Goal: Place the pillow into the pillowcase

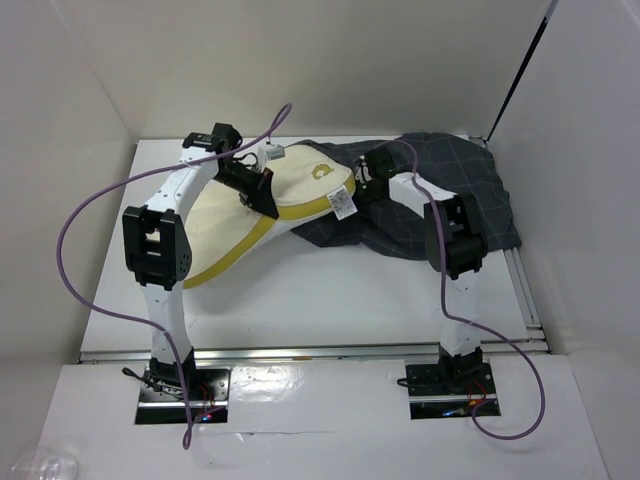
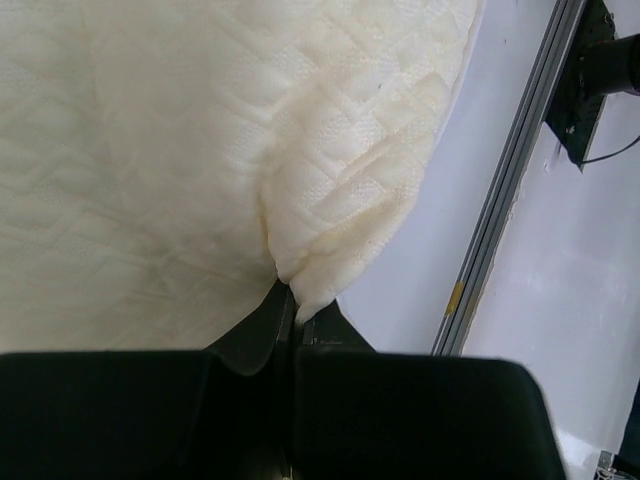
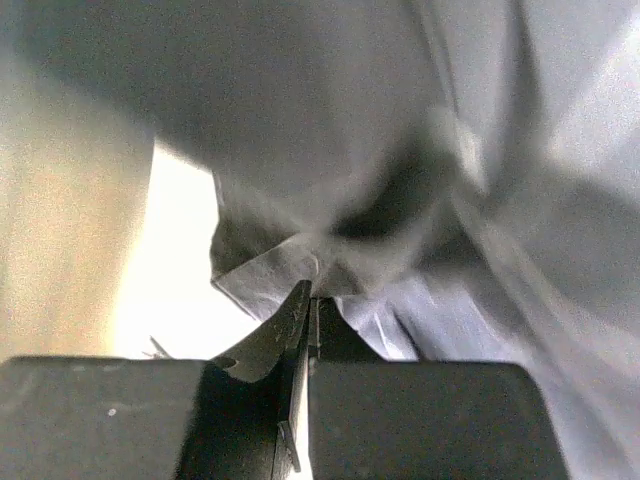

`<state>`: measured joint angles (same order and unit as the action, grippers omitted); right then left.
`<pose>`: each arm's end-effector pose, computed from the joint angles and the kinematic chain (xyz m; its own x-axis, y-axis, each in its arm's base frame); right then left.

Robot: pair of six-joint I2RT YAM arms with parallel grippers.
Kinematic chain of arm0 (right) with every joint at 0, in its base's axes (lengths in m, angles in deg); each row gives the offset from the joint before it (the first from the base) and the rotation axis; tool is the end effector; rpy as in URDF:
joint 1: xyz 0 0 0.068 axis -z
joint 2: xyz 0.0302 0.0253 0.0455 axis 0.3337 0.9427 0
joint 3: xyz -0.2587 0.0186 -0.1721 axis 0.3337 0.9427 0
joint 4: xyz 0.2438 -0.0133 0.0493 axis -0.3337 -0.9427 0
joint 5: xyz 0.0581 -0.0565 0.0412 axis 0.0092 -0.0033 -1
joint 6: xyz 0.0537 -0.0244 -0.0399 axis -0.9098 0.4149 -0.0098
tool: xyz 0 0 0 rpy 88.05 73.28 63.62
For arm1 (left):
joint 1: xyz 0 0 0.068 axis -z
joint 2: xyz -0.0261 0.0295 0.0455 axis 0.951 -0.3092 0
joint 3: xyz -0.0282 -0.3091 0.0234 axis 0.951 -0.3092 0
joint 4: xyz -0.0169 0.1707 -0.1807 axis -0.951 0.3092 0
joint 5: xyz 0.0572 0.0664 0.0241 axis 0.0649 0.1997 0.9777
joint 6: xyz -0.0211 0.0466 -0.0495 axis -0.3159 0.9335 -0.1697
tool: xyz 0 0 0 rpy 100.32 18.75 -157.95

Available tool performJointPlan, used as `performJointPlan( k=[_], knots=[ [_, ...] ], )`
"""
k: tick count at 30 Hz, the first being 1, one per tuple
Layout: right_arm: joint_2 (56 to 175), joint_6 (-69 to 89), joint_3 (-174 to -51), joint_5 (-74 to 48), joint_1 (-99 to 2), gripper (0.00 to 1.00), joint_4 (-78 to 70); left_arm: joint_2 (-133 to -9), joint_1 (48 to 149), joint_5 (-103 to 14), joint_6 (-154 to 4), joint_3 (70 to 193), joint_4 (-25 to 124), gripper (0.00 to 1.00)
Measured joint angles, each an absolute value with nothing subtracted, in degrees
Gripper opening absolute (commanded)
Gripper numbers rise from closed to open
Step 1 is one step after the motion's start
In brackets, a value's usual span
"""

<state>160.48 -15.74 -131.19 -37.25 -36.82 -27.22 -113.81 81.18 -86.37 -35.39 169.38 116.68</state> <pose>0.4640 0.1776 0.1853 -0.9556 0.1767 -0.2360 -0.0296 0.7389 0.6731 0.4209 -0.1136 0.3018 -0.6792 0.4174 -0.6037 0.7316 0.4513 -0.5109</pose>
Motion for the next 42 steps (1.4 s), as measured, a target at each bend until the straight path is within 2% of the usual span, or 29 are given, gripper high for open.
performJointPlan(
  k=[12, 28, 38, 42],
  knots=[
    [148.4, 1.0, -128.9, -42.9, -28.2, 0.0, -44.5, -115.1, 82.3, -84.1, -39.8, 168.7, 111.9, 0.0],
    [146.7, 7.8, -128.4, -48.2, -29.9, 0.0, -49.1, -116.6, 84.0, -76.3, -43.1, 167.4, 108.0, 0.0],
    [143.6, 8.9, -128.2, -47.2, -29.8, 0.0, -50.1, -113.9, 84.8, -68.9, -43.2, 153.2, 100.3, 0.0],
    [141.3, 8.9, -127.7, -47.2, -29.8, 0.0, -50.4, -111.9, 85.3, -65.8, -44.6, 151.0, 98.1, 0.0]
  ],
)
